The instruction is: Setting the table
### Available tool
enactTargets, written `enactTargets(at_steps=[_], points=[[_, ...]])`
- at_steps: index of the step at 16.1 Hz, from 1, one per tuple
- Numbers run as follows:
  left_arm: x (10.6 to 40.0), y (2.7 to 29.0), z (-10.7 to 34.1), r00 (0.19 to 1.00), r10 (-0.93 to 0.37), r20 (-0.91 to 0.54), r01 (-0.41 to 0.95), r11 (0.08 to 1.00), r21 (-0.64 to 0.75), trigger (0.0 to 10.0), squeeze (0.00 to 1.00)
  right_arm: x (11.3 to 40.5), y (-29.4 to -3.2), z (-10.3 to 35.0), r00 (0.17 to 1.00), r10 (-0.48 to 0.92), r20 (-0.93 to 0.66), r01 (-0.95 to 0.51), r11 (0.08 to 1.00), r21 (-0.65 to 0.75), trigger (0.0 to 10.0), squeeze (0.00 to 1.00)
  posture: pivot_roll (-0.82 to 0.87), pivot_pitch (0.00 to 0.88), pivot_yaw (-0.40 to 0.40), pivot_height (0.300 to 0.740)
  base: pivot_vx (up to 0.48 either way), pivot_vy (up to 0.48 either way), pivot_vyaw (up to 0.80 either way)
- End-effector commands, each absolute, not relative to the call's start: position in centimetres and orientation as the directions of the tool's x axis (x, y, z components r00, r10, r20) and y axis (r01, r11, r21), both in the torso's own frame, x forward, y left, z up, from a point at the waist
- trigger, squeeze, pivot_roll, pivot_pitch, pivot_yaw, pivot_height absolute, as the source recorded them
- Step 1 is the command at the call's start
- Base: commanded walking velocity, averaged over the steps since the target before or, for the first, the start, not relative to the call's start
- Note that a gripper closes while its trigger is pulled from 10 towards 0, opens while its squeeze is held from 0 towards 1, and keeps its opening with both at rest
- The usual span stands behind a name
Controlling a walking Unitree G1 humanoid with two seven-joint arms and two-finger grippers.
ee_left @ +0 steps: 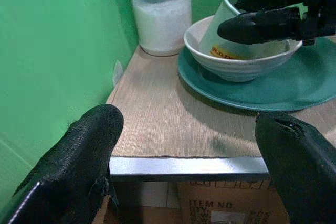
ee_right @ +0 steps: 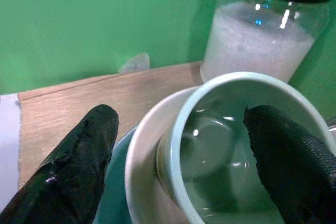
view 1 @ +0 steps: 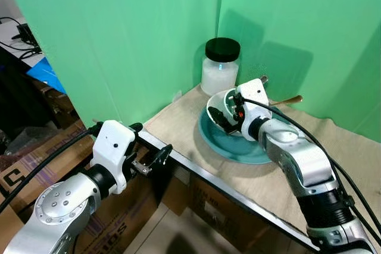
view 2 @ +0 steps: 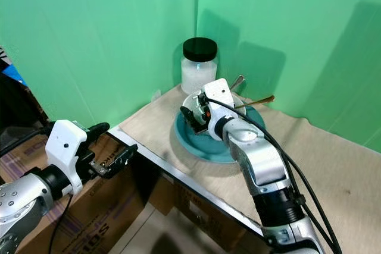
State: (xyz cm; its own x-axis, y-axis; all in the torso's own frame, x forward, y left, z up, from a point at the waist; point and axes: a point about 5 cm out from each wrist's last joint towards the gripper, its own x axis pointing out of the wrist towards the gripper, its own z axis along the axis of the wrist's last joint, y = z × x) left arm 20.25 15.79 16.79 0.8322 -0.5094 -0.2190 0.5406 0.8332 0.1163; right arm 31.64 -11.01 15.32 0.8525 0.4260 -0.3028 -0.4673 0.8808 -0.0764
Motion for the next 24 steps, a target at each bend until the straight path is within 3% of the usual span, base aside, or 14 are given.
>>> enactTargets(at_steps=[1, 13, 24], points=[[20.1, 15.6, 17.0, 0.822, -0.529, -0.210, 0.559, 0.820, 0.121, 10.0, 0.00, 32.0, -11.1, 15.5, 0.853, 0.415, -0.316, -0.460, 0.885, -0.079, 0.0, 0.00, -0.01, 0.000, 0.005, 0.740, 0.000, 0.000, 0.00], [19.5, 15.1, 16.5, 0.776, -0.585, -0.237, 0.620, 0.776, 0.113, 10.0, 0.00, 32.5, -11.7, 14.5, 0.840, 0.394, -0.373, -0.450, 0.890, -0.072, 0.0, 0.00, -0.01, 0.000, 0.006, 0.740, 0.000, 0.000, 0.00], [19.2, 14.9, 16.3, 0.748, -0.616, -0.248, 0.652, 0.752, 0.096, 10.0, 0.00, 32.9, -11.4, 15.7, 0.849, 0.414, -0.328, -0.461, 0.884, -0.077, 0.0, 0.00, 0.00, 0.000, 0.010, 0.740, 0.000, 0.000, 0.00]])
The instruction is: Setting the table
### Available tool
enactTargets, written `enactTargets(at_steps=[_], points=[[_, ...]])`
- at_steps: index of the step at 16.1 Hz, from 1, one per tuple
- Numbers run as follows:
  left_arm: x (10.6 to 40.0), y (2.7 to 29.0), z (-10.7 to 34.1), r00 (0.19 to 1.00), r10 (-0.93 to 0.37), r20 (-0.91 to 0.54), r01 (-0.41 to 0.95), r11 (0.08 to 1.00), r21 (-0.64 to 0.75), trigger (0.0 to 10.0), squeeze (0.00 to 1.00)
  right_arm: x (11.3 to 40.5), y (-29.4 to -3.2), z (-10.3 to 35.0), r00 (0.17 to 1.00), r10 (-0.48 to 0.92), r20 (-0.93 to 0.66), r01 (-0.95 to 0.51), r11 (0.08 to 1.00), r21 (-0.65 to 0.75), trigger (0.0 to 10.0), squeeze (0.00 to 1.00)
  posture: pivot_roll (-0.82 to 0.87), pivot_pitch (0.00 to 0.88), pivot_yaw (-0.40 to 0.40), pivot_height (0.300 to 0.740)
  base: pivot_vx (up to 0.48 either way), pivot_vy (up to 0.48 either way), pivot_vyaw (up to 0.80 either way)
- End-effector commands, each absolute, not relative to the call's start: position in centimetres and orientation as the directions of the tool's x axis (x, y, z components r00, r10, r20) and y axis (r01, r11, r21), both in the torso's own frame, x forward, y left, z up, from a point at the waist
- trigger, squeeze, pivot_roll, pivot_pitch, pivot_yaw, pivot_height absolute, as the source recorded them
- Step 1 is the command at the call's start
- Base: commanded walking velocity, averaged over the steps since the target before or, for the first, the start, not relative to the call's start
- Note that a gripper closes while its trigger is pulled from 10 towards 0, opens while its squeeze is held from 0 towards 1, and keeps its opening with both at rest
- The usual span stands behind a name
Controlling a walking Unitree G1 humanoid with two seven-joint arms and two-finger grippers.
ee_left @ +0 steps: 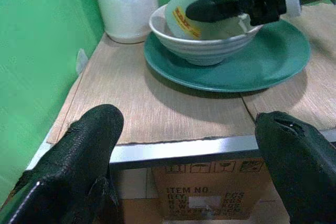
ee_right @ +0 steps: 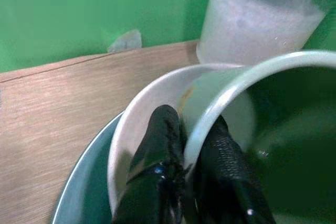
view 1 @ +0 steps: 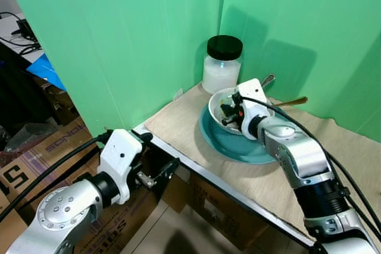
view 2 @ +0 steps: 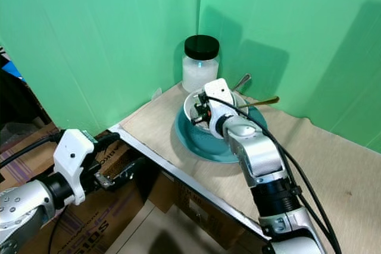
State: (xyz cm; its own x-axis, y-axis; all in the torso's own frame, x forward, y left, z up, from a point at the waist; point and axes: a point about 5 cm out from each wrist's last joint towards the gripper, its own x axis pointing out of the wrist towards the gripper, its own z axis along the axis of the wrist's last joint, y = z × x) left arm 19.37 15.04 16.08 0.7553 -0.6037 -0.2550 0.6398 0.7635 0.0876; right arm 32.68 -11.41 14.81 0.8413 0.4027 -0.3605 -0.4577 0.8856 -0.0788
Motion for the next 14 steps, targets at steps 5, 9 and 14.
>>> enactTargets(at_steps=[5, 9, 14], points=[[19.1, 14.9, 16.4, 0.741, -0.623, -0.249, 0.659, 0.745, 0.098, 10.0, 0.00, 32.6, -11.3, 17.8, 0.852, 0.447, -0.272, -0.471, 0.881, -0.029, 0.0, 0.00, -0.01, 0.000, 0.020, 0.740, 0.000, 0.000, 0.00], [19.9, 15.3, 16.9, 0.762, -0.611, -0.214, 0.640, 0.761, 0.108, 10.0, 0.00, 31.5, -11.8, 22.2, 0.860, 0.502, -0.090, -0.506, 0.862, -0.030, 0.0, 0.00, -0.02, 0.000, 0.026, 0.740, 0.000, 0.000, 0.00], [21.7, 15.0, 18.2, 0.853, -0.513, -0.094, 0.520, 0.848, 0.096, 10.0, 0.00, 29.1, -14.1, 23.9, 0.888, 0.453, 0.080, -0.449, 0.891, -0.067, 10.0, 0.00, -0.05, 0.000, 0.029, 0.740, 0.000, 0.000, 0.00]])
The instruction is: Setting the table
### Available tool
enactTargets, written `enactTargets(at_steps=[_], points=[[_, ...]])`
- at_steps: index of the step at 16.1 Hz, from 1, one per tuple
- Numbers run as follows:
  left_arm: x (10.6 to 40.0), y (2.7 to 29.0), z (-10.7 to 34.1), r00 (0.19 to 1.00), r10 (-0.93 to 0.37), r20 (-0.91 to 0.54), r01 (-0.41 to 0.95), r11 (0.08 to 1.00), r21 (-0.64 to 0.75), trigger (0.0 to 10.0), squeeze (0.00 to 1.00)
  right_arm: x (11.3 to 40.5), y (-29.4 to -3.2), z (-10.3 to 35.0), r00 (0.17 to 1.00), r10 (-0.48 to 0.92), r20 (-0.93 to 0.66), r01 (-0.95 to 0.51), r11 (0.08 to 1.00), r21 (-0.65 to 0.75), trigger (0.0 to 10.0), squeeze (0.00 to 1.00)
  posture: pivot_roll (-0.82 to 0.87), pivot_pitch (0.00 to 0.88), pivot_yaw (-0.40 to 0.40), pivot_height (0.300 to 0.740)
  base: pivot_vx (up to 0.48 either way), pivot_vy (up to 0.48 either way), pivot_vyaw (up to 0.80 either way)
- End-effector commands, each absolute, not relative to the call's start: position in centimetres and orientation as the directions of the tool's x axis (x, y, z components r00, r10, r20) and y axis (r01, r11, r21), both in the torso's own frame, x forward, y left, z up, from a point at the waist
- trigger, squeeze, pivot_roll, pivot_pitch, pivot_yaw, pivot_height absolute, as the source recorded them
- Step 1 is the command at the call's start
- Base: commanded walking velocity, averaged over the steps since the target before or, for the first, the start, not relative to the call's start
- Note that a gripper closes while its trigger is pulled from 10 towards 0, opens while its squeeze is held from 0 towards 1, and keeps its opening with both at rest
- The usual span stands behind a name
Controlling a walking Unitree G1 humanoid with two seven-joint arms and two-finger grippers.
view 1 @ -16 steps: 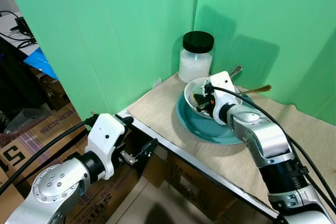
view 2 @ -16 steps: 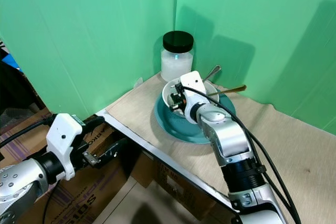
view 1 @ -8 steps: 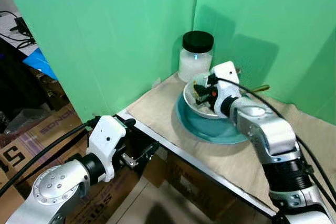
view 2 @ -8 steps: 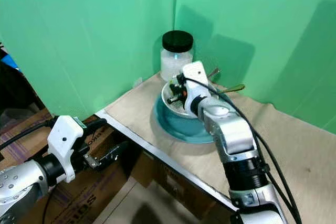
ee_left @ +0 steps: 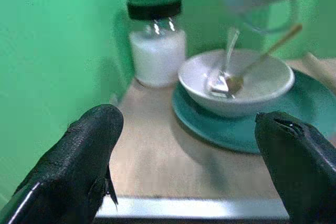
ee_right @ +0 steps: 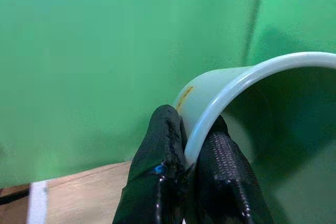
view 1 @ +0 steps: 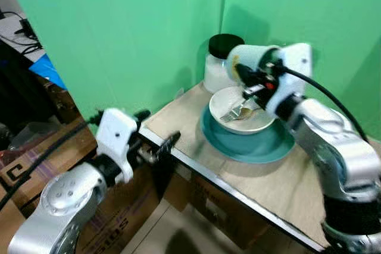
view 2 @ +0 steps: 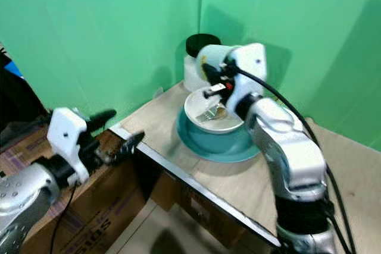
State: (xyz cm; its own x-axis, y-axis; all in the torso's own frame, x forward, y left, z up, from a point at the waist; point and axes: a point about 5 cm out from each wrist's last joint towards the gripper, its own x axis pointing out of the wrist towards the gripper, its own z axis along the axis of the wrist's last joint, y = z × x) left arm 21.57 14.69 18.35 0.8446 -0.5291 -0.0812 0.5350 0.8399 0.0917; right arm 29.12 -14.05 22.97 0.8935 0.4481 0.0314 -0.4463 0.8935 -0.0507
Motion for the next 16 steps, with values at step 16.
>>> enactTargets(at_steps=[16], points=[[24.5, 15.8, 18.6, 0.978, -0.206, 0.022, 0.202, 0.972, 0.121, 10.0, 0.00, 26.7, -14.9, 21.0, 0.952, 0.287, 0.102, -0.286, 0.958, -0.024, 10.0, 0.00, -0.11, 0.000, -0.025, 0.740, 0.000, 0.000, -0.78]])
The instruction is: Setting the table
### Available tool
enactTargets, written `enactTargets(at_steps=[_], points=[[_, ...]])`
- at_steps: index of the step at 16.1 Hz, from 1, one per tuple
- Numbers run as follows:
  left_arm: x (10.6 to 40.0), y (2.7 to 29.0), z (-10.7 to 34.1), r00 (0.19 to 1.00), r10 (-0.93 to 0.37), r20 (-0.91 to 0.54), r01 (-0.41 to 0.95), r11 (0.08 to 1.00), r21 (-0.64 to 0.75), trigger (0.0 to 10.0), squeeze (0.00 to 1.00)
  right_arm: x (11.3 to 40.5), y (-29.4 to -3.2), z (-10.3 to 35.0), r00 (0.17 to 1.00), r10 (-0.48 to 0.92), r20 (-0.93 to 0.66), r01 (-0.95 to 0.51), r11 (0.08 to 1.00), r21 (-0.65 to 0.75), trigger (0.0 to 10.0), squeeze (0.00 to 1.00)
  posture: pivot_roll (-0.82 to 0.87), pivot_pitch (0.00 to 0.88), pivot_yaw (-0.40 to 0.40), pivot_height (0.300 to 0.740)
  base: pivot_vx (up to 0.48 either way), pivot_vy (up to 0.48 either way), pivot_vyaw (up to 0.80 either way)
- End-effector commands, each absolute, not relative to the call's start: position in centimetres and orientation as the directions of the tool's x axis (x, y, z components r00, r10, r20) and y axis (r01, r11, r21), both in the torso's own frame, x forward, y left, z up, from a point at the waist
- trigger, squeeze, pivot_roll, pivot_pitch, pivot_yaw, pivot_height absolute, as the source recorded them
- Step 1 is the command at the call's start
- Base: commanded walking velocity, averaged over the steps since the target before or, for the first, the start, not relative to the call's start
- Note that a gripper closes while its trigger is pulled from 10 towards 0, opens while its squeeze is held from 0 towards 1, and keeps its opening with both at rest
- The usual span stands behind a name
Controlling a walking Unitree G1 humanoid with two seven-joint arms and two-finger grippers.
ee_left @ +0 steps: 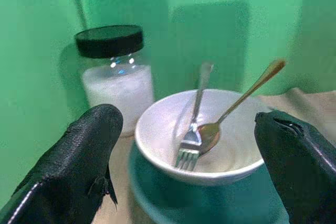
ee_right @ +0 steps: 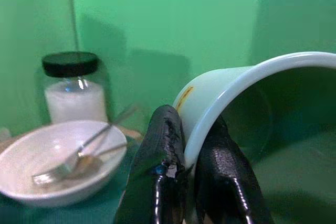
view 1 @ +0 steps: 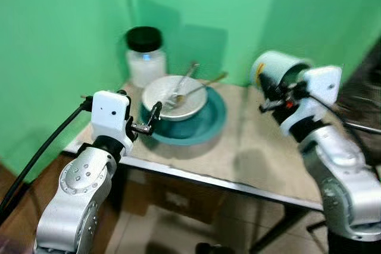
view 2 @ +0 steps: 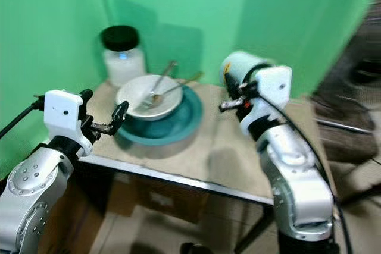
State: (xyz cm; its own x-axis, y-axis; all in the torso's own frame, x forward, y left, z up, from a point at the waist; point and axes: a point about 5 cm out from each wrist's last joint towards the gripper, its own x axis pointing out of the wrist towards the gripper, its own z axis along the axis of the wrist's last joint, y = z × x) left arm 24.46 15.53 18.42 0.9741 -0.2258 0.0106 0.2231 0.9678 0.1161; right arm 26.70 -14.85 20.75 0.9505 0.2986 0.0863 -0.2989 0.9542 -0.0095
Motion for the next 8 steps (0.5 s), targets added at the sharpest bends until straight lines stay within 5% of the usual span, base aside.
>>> enactTargets(at_steps=[1, 8], points=[[24.41, 15.76, 18.54, 0.978, -0.207, 0.020, 0.203, 0.972, 0.115, 10.0, 0.00, 26.72, -14.82, 20.97, 0.952, 0.291, 0.100, -0.290, 0.957, -0.026, 10.0, 0.00, -0.11, 0.000, -0.023, 0.740, 0.000, 0.000, -0.80], [23.67, 15.79, 18.19, 0.982, -0.187, 0.005, 0.185, 0.977, 0.102, 10.0, 0.00, 25.98, -14.64, 20.74, 0.947, 0.313, 0.079, -0.310, 0.950, -0.047, 10.0, 0.00, -0.09, 0.000, -0.020, 0.740, 0.000, 0.000, -0.80]])
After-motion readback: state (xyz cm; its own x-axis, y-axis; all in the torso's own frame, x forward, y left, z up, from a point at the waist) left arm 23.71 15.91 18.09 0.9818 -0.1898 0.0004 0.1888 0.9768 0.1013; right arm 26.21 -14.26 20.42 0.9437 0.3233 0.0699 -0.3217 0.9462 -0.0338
